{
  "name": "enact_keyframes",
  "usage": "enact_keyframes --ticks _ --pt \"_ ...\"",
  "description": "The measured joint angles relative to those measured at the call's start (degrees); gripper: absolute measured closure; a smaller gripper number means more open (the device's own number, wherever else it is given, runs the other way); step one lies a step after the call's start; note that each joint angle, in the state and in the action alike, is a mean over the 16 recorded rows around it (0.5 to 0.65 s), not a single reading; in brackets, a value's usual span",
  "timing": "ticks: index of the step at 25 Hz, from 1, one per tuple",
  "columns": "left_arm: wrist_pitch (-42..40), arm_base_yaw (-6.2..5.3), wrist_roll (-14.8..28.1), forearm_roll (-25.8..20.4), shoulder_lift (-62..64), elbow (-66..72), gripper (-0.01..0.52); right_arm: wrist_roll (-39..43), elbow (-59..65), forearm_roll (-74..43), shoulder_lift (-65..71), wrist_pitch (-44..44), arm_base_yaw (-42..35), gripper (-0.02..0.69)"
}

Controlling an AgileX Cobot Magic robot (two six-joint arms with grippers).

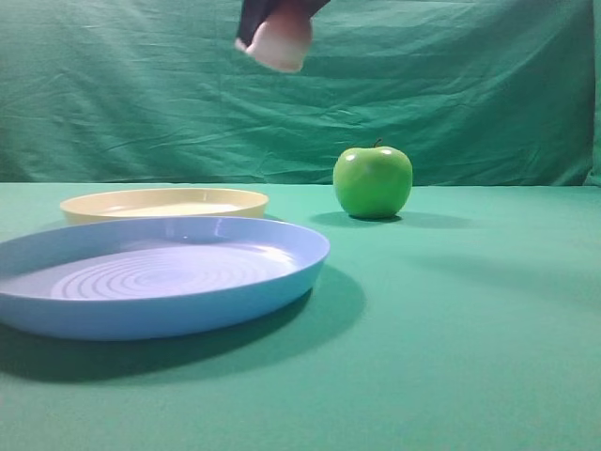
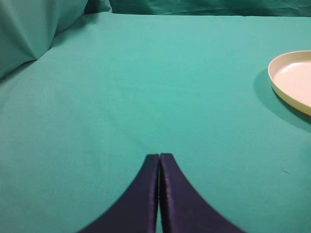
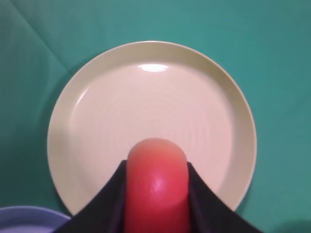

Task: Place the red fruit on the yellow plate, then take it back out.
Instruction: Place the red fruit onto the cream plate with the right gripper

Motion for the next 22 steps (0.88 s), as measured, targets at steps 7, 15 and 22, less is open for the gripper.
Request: enact_keyframes --ticks 7,15,22 --pt "0.0 0.0 0.0 0.0 0.0 0.0 0.514 -2.7 -2.3 1.8 6.0 -3.7 0.6 0.408" --pt "0.0 0.0 0.0 0.0 0.0 0.0 0.514 -5.2 -2.6 3.1 7.1 -3.9 0.6 0.183" --pt "0.0 0.0 0.0 0.0 0.0 0.0 0.514 -2.5 -3.7 1.8 2.9 4.4 -0.2 0.102"
